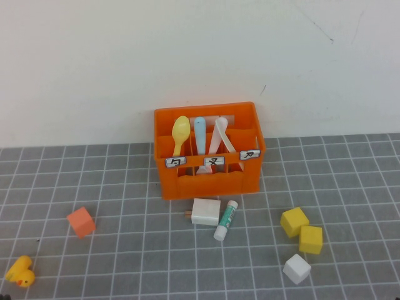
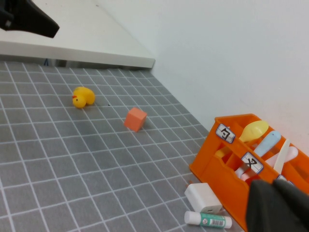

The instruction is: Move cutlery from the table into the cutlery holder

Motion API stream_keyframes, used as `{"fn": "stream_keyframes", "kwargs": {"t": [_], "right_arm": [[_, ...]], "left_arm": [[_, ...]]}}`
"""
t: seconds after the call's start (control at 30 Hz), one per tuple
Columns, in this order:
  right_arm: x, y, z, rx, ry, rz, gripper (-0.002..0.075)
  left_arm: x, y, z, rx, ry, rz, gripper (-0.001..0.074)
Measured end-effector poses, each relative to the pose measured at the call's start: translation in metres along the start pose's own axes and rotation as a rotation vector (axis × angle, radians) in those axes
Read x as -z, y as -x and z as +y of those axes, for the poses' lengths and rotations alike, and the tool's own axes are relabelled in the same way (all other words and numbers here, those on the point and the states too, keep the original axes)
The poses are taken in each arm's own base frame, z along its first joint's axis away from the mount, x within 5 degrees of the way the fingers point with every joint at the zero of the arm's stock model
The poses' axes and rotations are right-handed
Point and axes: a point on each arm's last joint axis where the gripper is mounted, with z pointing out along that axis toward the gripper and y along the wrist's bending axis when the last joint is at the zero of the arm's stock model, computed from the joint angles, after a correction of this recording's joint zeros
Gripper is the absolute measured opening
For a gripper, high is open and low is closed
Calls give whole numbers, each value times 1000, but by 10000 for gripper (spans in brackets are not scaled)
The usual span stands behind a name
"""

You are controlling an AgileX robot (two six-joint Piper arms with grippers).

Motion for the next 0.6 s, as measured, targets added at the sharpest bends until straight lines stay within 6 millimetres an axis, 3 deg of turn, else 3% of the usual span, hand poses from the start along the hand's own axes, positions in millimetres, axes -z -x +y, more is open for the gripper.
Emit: {"fn": "stream_keyframes", "kwargs": {"t": [0.3,0.6], "right_arm": [[4,0,-2,-8,-37,-7,-1],[23,-4,-24,-37,-428,42,-1]], "left_arm": [[0,0,0,2,0,0,-1],[0,0,0,3,-1,1,-1]]}}
